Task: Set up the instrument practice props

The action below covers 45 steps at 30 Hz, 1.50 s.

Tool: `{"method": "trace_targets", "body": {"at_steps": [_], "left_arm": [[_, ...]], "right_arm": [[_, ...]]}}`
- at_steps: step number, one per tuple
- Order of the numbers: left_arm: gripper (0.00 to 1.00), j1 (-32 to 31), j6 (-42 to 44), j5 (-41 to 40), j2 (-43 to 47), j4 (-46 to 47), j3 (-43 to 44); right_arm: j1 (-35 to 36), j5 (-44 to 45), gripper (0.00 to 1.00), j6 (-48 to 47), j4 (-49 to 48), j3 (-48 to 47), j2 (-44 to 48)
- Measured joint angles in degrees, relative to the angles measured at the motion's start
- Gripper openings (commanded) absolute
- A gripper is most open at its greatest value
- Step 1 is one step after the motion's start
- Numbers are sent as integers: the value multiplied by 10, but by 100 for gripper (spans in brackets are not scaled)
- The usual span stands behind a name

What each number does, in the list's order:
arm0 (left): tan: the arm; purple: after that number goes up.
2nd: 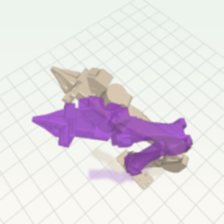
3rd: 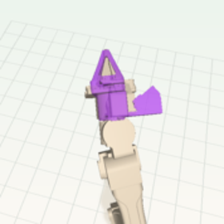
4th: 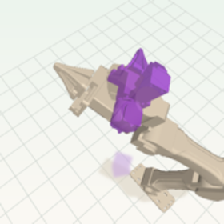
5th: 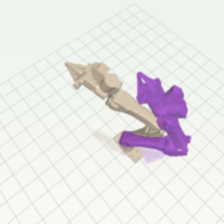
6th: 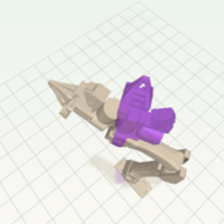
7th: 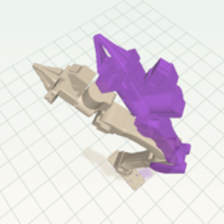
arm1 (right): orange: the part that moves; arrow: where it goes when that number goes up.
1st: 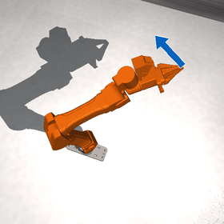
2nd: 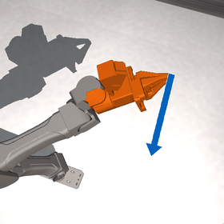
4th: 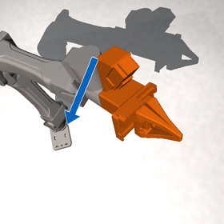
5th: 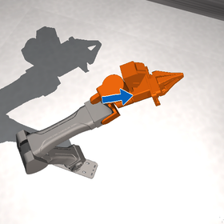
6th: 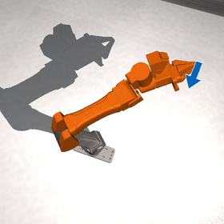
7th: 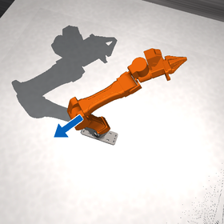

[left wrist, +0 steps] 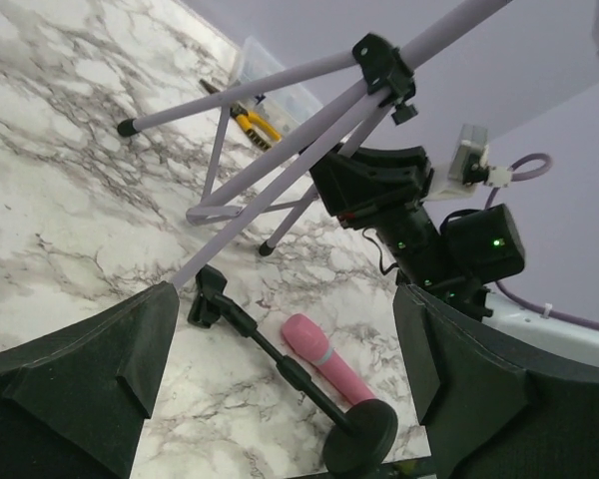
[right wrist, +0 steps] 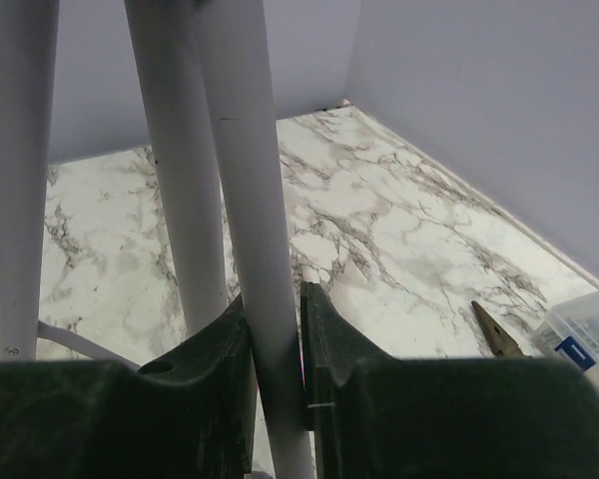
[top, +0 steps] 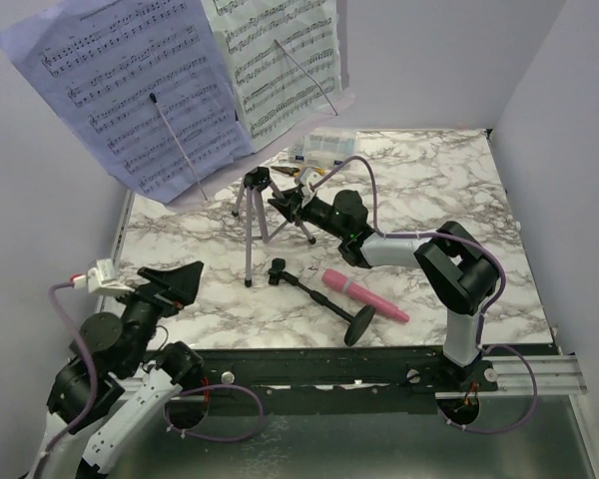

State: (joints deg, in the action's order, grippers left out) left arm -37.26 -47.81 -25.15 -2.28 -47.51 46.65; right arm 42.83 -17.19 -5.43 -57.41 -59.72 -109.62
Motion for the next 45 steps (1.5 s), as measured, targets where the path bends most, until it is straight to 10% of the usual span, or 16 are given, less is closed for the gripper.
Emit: {"method": "trace_targets", "body": {"at_steps": [25, 37, 45], "left_arm": [[69, 0, 140, -35, -391, 601, -260], [28, -1, 216, -106, -577, 702, -204], [19, 69, 284, -61, -582, 716, -202]], "right_arm": [[2, -7, 2, -10, -1, 1, 0], [-1, -17, 0, -7, -5, 4, 0], [12, -22, 0, 7, -28, 17, -2]]}}
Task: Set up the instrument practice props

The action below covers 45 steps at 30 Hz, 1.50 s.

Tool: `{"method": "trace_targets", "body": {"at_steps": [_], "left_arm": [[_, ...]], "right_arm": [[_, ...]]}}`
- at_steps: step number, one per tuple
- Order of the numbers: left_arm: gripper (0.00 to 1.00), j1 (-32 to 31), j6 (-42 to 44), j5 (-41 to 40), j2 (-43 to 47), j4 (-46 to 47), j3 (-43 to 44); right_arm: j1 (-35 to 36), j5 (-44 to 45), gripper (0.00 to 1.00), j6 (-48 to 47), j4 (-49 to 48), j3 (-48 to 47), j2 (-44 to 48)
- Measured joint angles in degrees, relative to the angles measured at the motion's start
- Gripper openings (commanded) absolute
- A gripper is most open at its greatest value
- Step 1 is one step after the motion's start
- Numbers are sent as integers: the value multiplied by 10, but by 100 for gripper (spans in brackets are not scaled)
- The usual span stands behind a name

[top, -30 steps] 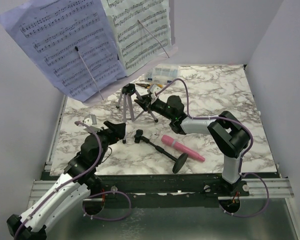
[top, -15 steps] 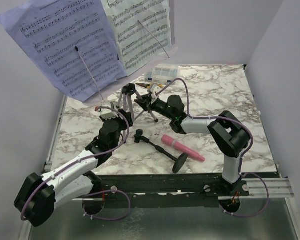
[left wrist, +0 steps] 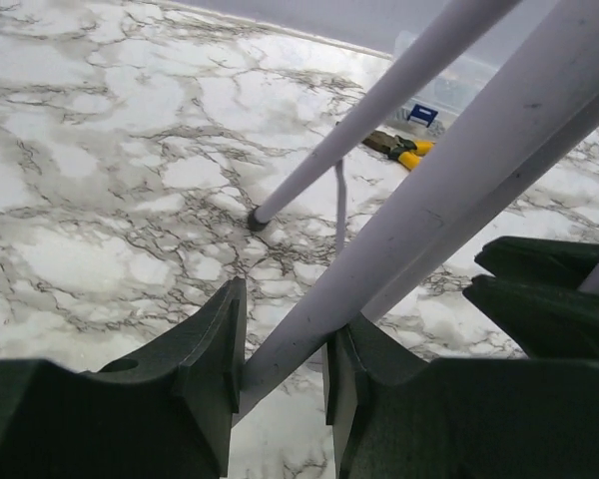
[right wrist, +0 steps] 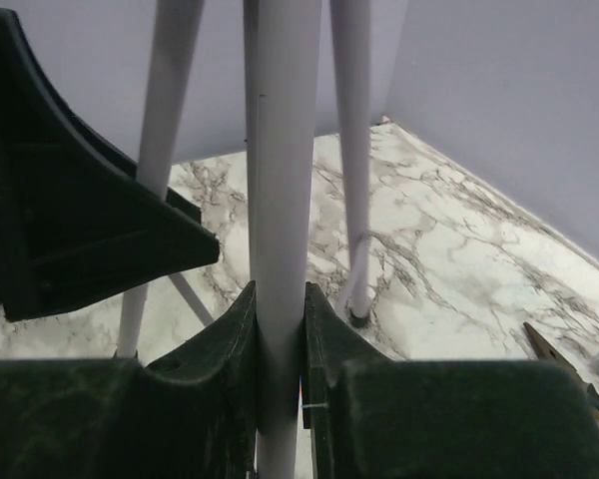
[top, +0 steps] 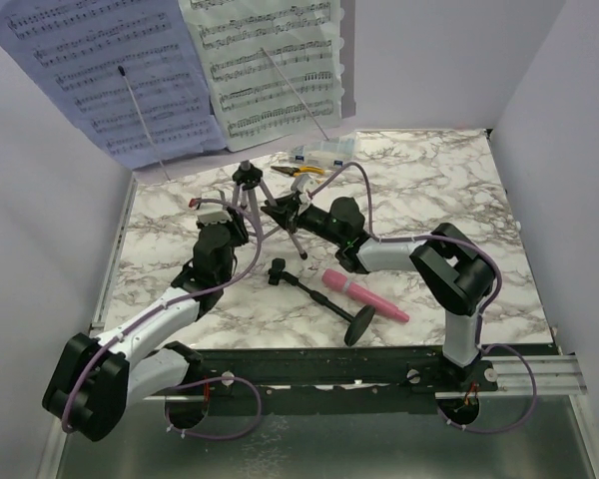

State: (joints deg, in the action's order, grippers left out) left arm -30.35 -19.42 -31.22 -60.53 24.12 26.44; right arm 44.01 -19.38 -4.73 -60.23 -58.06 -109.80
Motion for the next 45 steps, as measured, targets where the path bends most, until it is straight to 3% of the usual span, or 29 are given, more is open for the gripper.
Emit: {"method": "trace_targets", "body": {"at_steps": [10, 13, 22, 36, 45], "left_arm": [[12, 115, 47, 93, -69, 6, 55], [6, 129, 73, 111, -93, 10, 72], [1, 143, 144, 140, -120, 17, 87], [0, 212, 189, 179, -178, 18, 133], [0, 290, 210, 165, -229, 27, 175]], "right_arm": [[21, 9, 0, 38, -35, -44, -40], [21, 17, 0, 58, -61, -41, -50], [23, 23, 0, 94, -122, -2, -66], [35, 28, 0, 157, -165, -46, -131], [57, 33, 0, 207, -162, -88, -184]]}}
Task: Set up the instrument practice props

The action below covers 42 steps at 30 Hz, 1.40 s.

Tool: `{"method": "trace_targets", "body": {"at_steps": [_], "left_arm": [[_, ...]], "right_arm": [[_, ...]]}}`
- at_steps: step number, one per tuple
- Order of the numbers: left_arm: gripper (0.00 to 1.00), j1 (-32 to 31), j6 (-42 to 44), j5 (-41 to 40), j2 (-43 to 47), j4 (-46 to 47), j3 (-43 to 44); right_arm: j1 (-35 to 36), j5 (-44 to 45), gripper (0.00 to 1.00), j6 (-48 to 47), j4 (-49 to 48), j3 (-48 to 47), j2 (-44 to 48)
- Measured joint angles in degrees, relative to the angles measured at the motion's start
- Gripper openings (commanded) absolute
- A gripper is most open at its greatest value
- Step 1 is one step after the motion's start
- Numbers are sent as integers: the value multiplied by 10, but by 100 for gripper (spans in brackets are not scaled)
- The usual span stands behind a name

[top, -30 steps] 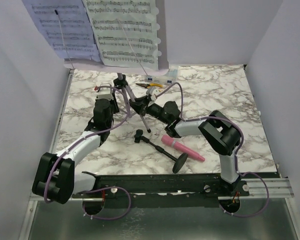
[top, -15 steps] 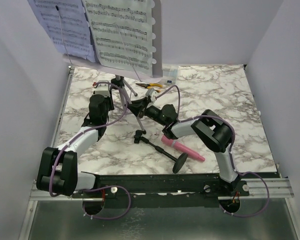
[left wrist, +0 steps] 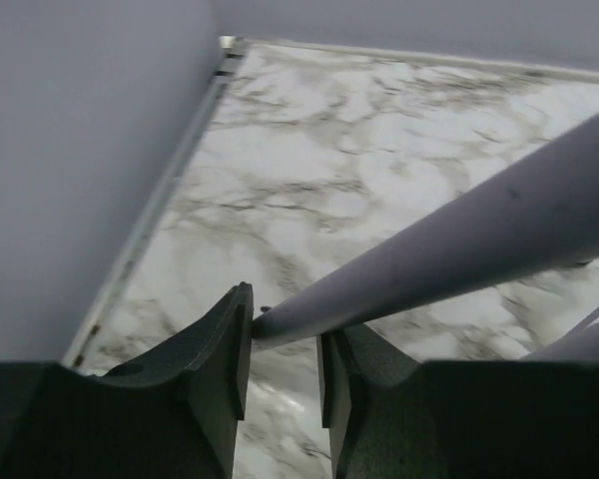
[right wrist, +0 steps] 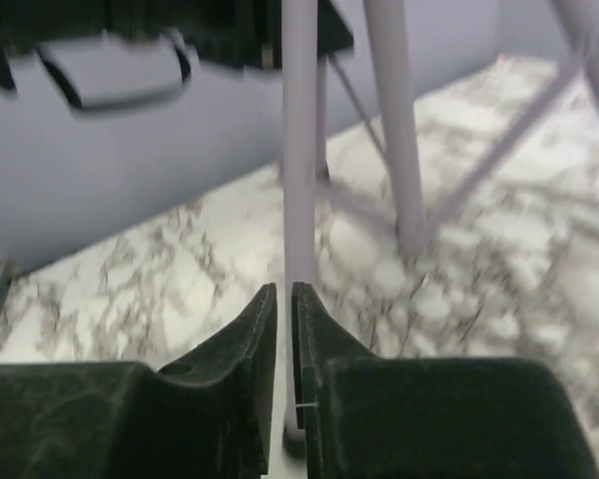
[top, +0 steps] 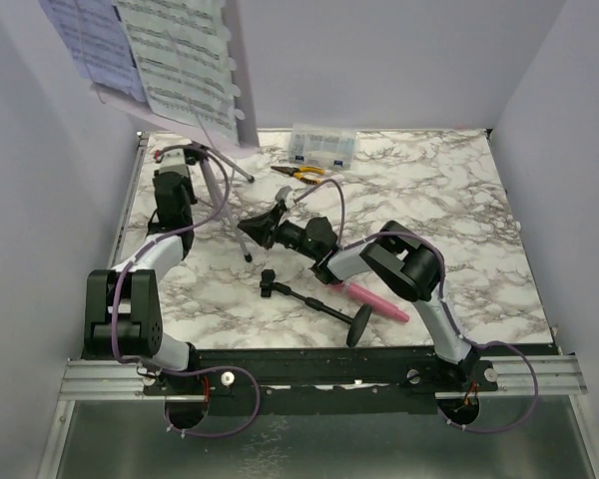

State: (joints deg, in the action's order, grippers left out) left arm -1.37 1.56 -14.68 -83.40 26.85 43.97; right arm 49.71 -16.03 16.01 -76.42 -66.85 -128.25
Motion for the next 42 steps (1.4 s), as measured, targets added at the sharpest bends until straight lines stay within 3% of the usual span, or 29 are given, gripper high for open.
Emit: {"method": "trace_targets", "body": {"at_steps": [6, 14, 16, 18, 23, 26, 31, 35, 39, 42], "left_arm": [[0, 76, -9, -79, -27, 9, 22], [0, 70, -17, -91, -2, 45, -16], [0, 65, -20, -91, 5, 58, -28], [0, 64, -23, -92, 5, 69, -34], [0, 53, -24, -92, 5, 78, -38], [0, 37, -24, -92, 6, 85, -41], [0, 23, -25, -89, 9, 95, -48], [16, 23, -25, -90, 10, 99, -51], [46, 22, -26, -94, 13, 97, -51], [59, 20, -36, -104, 25, 94, -55]], "right_arm": [[25, -12, 0, 23, 62, -10, -61], [37, -16, 1, 30, 77, -17, -68], [33, -16, 11, 28, 85, -17, -57], [29, -16, 30, 25, 92, -17, -43], [15, -13, 65, 13, 104, -22, -16], [9, -6, 75, -5, 125, -43, -14], [1, 3, 79, -26, 158, -76, -14], [0, 4, 82, -31, 168, -82, -14], [-1, 4, 83, -33, 188, -94, -14], [-1, 3, 84, -34, 193, -103, -14]]}}
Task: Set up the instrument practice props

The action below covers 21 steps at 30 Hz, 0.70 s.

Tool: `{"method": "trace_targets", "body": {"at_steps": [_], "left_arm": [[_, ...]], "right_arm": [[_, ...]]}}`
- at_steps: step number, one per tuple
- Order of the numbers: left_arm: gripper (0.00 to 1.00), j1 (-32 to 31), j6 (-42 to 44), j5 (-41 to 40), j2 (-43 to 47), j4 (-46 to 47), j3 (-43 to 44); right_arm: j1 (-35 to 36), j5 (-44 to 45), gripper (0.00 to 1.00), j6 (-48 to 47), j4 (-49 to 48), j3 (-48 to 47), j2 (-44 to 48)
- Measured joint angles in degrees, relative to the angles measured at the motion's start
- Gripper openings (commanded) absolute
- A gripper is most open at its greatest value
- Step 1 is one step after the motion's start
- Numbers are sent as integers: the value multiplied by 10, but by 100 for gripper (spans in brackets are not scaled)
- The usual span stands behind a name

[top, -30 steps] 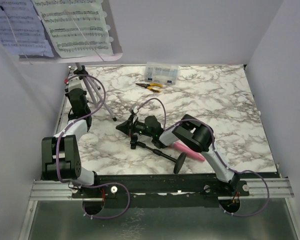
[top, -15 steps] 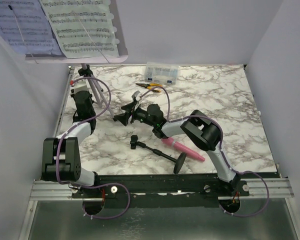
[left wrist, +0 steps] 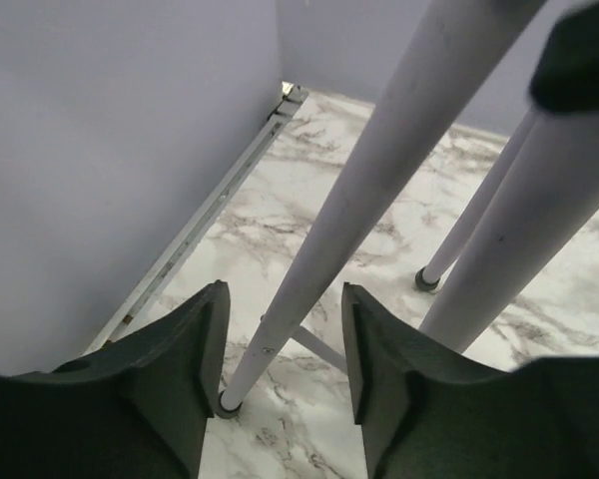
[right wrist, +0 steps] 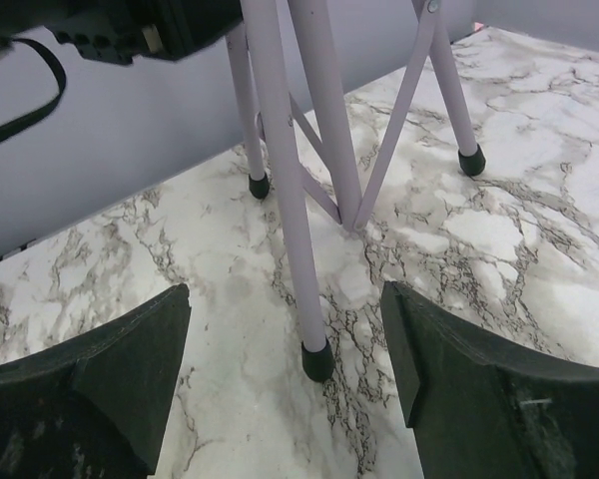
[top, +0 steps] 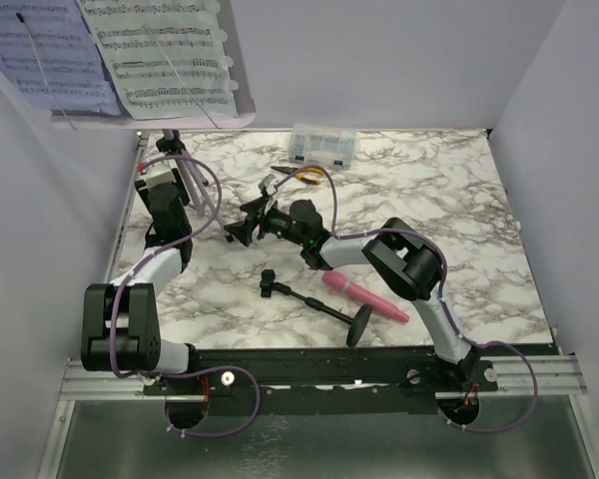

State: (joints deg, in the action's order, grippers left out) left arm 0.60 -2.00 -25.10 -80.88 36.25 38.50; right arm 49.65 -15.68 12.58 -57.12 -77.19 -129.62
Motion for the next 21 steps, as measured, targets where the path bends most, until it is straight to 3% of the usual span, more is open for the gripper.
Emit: {"method": "trace_targets", "body": {"at_steps": [7, 12, 16, 21], "left_arm": [[71, -3, -18, -16, 52, 1, -1], [88, -3, -40, -32, 75, -31, -1], [91, -3, -86, -43, 112, -110, -1], [94, -3, -205, -45, 200, -300, 14]], "right_arm": [[0, 0, 86, 0, 3, -1, 0], [0, 0, 87, 0, 4, 15, 9], [0, 0, 89, 0, 8, 54, 40], [0, 10, 88, -6, 62, 129, 134]]}}
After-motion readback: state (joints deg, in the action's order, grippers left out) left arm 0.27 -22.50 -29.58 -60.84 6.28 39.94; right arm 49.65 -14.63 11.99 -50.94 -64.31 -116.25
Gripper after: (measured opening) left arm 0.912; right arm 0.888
